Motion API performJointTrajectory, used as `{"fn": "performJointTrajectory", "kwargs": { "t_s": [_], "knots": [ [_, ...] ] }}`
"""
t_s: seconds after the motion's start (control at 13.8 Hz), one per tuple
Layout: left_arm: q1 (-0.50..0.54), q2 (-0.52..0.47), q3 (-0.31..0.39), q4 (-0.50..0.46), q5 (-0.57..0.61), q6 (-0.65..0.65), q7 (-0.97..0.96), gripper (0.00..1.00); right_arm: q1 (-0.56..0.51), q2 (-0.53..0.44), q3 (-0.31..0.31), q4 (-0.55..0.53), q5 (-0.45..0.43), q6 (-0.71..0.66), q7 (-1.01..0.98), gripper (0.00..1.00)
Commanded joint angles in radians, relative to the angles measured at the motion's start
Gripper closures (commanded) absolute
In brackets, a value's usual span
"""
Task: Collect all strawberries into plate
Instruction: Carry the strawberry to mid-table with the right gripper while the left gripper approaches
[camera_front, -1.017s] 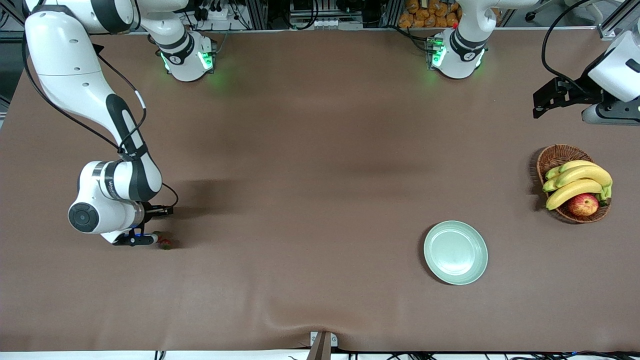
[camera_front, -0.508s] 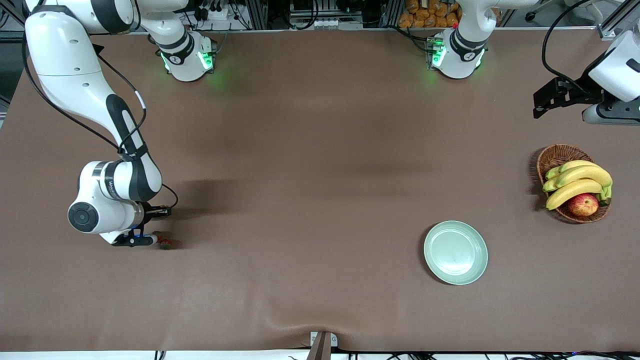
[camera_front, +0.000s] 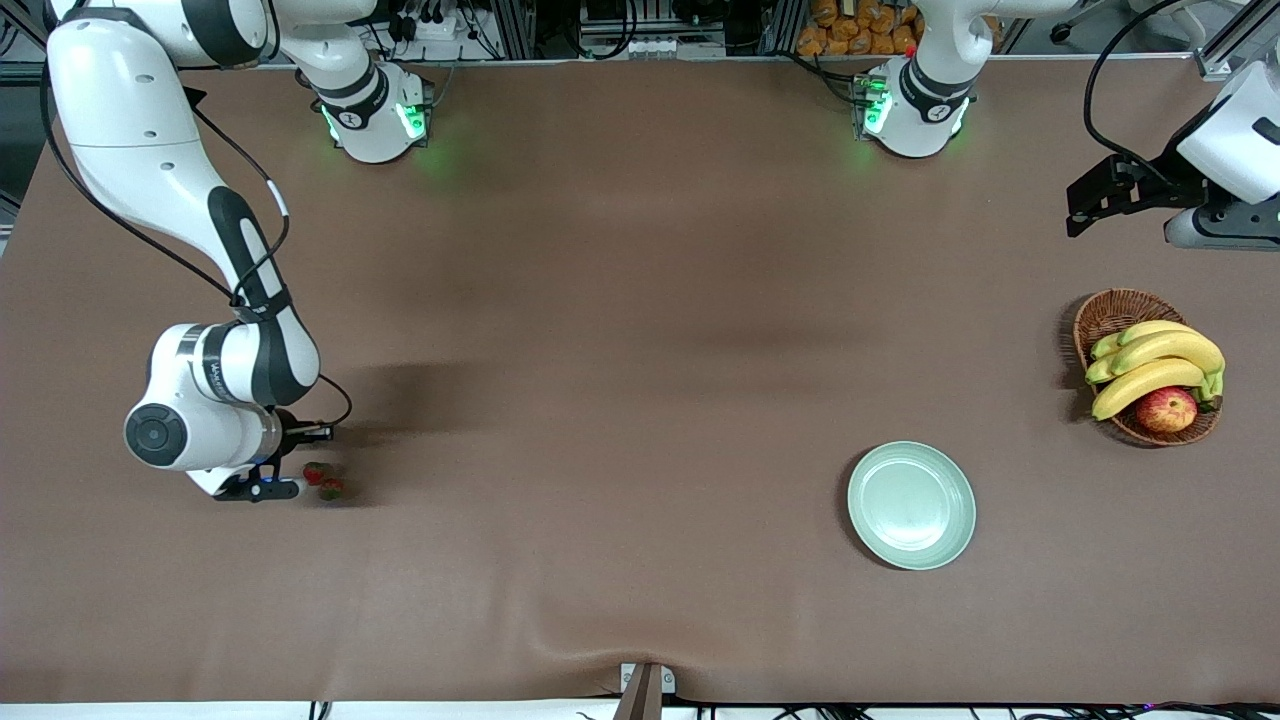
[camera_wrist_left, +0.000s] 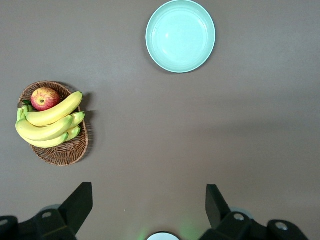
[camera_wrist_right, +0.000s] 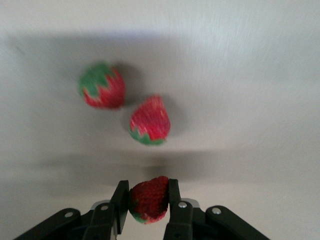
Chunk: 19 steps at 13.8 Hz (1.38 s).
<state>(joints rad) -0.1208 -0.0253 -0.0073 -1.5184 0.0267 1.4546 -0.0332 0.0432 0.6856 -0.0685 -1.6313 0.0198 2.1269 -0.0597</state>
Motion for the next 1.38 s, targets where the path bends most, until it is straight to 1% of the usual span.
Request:
{"fn": "performJointTrajectory", "kwargs": {
  "t_s": [0.0,0.22,0.29,0.36,0.51,0.65,0.73,0.8,0.94,1.09,1.16,1.31],
  "knots": [
    [0.007,-0.010,-0.002,0.003,-0.008,0.004,0.018,0.00,0.044,-0.015,0.010,0.083,-0.006,-0.008,0.003,0.84],
    [0.007,-0.008,-0.002,0.003,-0.008,0.004,0.018,0.00,0.118,-0.018,0.012,0.136,-0.006,-0.008,0.078,0.84],
    [0.007,-0.008,-0.002,0.003,-0.008,0.004,0.018,0.00,0.148,-0.018,0.013,0.140,0.006,-0.008,0.127,0.84],
    [0.007,-0.007,-0.002,0.003,-0.005,0.004,0.018,0.00,0.179,-0.018,0.028,0.140,0.032,-0.010,0.168,0.84],
    [0.007,-0.001,0.000,0.003,-0.005,0.006,0.018,0.00,0.219,-0.020,0.073,0.140,0.141,-0.010,0.236,0.83],
    [0.010,0.010,0.004,0.003,-0.007,0.007,0.018,0.00,0.269,-0.018,0.088,0.140,0.277,-0.008,0.236,0.72],
    [0.010,0.022,0.006,0.006,-0.007,0.013,0.016,0.00,0.306,-0.017,0.088,0.140,0.331,-0.007,0.236,0.72],
    [0.010,0.036,0.007,0.012,-0.005,0.029,0.016,0.00,0.343,-0.014,0.087,0.140,0.362,-0.007,0.236,0.73],
    [0.010,0.056,0.010,0.015,-0.013,0.030,0.015,0.00,0.409,-0.008,0.087,0.137,0.368,-0.007,0.238,0.76],
    [0.003,0.065,0.009,0.015,-0.016,0.033,0.009,0.00,0.473,-0.005,0.087,0.134,0.370,-0.007,0.241,0.76],
    [0.001,0.093,0.009,0.017,-0.019,0.035,-0.007,0.00,0.501,-0.002,0.087,0.134,0.370,-0.007,0.242,0.76],
    [-0.008,0.114,0.007,0.017,-0.022,0.038,-0.043,0.00,0.539,0.002,0.087,0.134,0.370,-0.008,0.241,0.76]
  ]
}}
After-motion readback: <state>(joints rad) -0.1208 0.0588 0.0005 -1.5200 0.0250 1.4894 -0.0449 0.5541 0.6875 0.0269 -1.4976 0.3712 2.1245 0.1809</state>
